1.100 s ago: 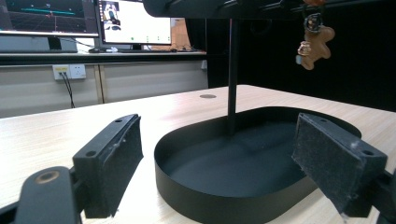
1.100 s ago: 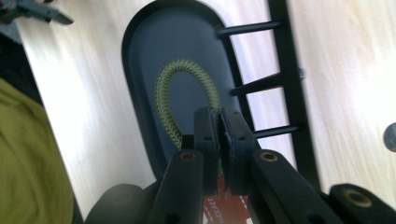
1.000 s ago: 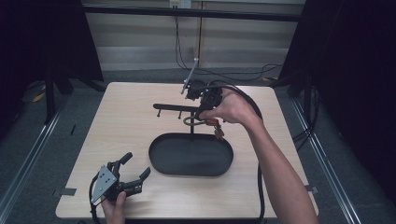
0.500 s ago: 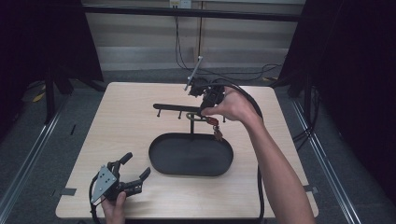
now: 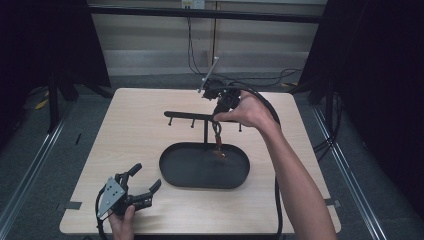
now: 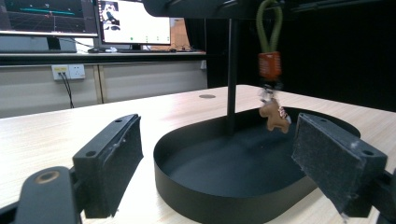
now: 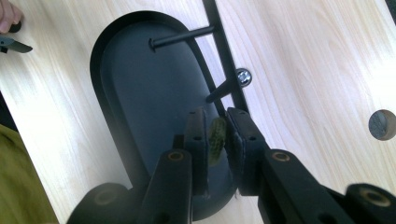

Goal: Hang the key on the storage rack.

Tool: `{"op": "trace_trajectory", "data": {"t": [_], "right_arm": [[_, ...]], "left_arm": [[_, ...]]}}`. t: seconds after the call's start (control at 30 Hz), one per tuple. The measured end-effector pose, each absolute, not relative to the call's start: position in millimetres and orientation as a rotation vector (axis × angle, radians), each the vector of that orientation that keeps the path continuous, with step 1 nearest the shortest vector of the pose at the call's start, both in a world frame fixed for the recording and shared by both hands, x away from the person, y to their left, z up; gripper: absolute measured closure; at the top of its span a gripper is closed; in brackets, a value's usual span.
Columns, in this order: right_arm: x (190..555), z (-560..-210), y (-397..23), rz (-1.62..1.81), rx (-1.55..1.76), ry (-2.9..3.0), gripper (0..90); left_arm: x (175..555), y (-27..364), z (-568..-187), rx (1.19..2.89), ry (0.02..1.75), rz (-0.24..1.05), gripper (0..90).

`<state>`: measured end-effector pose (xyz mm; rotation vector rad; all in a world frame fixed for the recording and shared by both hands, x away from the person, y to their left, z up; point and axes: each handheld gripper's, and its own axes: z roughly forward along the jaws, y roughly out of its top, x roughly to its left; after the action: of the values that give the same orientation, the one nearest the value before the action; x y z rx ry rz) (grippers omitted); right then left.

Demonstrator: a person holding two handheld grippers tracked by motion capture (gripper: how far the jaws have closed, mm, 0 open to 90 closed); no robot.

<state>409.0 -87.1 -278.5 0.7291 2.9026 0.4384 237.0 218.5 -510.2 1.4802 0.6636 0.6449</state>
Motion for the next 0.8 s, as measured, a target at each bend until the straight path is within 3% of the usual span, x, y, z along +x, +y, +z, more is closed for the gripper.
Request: {"op": "trace_trajectory", "data": {"t": [0.33,0.53,0.8], "right_arm": [[408,-276,-98,0.496,0.758,2.904,75.4],[402,-278,-109,0.579,0.807,2.902,61.1],[392,-282,-115,0.728,0.870,2.858,51.8]], "left_arm": [[237,218,-510,1.479,0.666,0.644,15.7],[237,219,-510,1.482,0.665,0.646,15.7],[237,218,-510,1.480,0.665,0.644,15.7]]}}
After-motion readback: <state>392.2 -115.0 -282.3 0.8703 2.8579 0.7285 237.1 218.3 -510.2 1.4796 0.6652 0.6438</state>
